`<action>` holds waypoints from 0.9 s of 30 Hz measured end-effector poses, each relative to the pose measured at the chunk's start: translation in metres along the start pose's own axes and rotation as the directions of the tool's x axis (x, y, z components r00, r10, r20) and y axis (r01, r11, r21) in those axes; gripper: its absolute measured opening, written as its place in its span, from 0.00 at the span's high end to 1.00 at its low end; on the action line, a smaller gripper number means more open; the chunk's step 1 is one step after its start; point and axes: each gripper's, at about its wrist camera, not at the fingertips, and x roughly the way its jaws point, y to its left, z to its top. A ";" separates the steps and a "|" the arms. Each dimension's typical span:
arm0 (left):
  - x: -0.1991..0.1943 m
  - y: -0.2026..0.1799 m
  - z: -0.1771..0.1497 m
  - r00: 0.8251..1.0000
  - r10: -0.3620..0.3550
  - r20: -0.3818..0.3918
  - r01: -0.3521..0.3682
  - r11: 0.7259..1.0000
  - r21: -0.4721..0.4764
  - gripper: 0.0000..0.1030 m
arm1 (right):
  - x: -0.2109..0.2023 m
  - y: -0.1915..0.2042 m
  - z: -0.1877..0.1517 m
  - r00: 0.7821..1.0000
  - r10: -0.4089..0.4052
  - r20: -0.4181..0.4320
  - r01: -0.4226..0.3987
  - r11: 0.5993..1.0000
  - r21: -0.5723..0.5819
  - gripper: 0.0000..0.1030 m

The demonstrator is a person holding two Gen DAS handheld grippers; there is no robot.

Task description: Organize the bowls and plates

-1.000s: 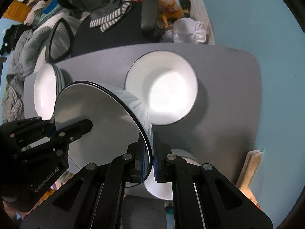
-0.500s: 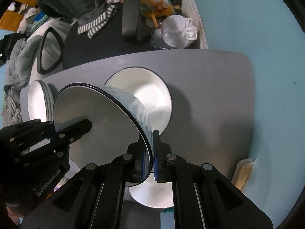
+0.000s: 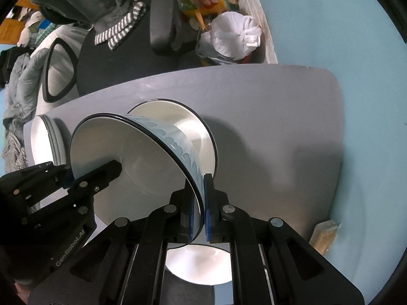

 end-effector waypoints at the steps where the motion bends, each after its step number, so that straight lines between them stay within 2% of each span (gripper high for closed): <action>1: 0.000 0.000 0.001 1.000 0.002 -0.001 -0.002 1.000 0.000 0.93 | 0.001 -0.001 0.001 1.000 0.000 -0.002 0.000 1.000 0.000 0.94; 15: 0.010 0.001 0.005 0.999 0.005 -0.032 -0.005 1.000 -0.002 0.92 | 0.005 -0.004 0.010 0.999 -0.028 -0.028 0.028 1.000 0.009 0.92; 27: 0.010 -0.004 0.009 0.998 0.050 -0.044 -0.048 0.998 0.047 0.92 | -0.001 -0.007 0.014 0.999 -0.037 -0.018 0.037 0.999 0.007 0.89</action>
